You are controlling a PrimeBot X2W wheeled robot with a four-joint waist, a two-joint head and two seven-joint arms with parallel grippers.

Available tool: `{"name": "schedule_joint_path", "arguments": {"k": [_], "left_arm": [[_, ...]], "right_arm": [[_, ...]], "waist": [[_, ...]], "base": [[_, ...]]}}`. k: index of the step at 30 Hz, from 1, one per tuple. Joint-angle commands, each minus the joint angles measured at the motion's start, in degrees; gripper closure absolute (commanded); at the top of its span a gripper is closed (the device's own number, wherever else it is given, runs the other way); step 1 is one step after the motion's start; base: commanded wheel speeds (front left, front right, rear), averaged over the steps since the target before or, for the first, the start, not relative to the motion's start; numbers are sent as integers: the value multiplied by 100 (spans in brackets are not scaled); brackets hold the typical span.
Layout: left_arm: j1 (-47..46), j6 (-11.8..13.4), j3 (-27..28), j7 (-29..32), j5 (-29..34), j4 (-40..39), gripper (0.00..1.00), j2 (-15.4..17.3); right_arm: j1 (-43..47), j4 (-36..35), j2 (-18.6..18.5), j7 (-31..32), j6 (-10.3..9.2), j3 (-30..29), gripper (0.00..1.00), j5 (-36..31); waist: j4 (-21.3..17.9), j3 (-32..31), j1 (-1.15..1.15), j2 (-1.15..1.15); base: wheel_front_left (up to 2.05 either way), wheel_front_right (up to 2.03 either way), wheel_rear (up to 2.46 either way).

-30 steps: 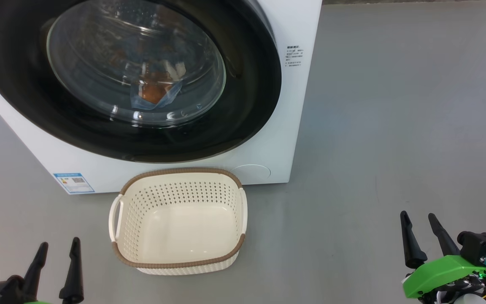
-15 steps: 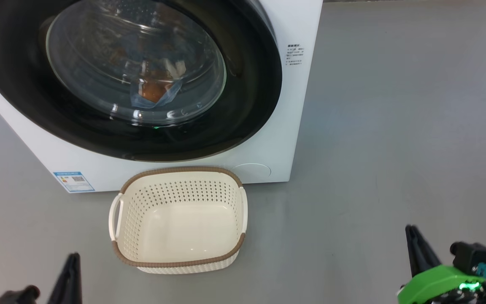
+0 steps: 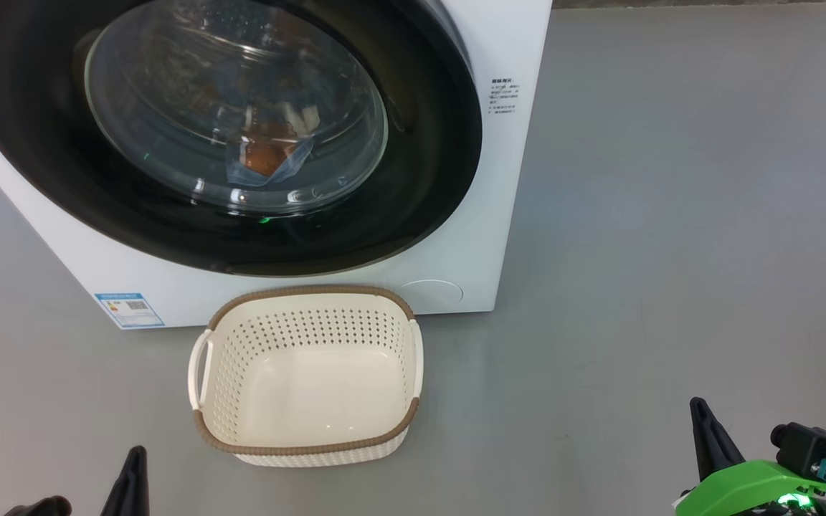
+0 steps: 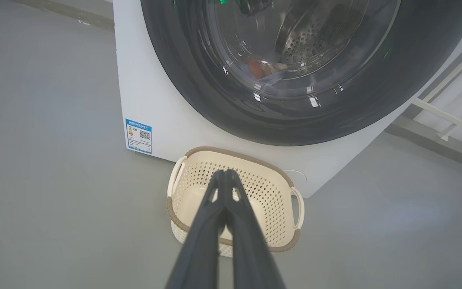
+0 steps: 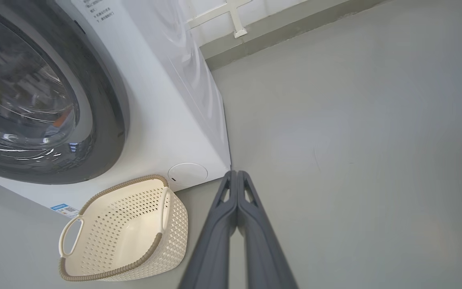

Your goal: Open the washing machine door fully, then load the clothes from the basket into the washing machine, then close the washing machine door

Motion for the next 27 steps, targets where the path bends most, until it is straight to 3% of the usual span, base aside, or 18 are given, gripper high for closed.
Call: {"name": "schedule_joint_path", "arguments": {"k": [1,27], "left_arm": [[-144,-2,107,32,-160,-118,100,64],[-306,-4,286,463,-1542,-143,100,-85]], "right_arm": [[-84,-178,-52,38,-1,11,100,189],[-18,-546,-21,472,-2,50,100,1779]], "waist": [[4,-4,-1,0],[71,-91,-1,0]], "base": [[0,0,0],[0,0,0]]}}
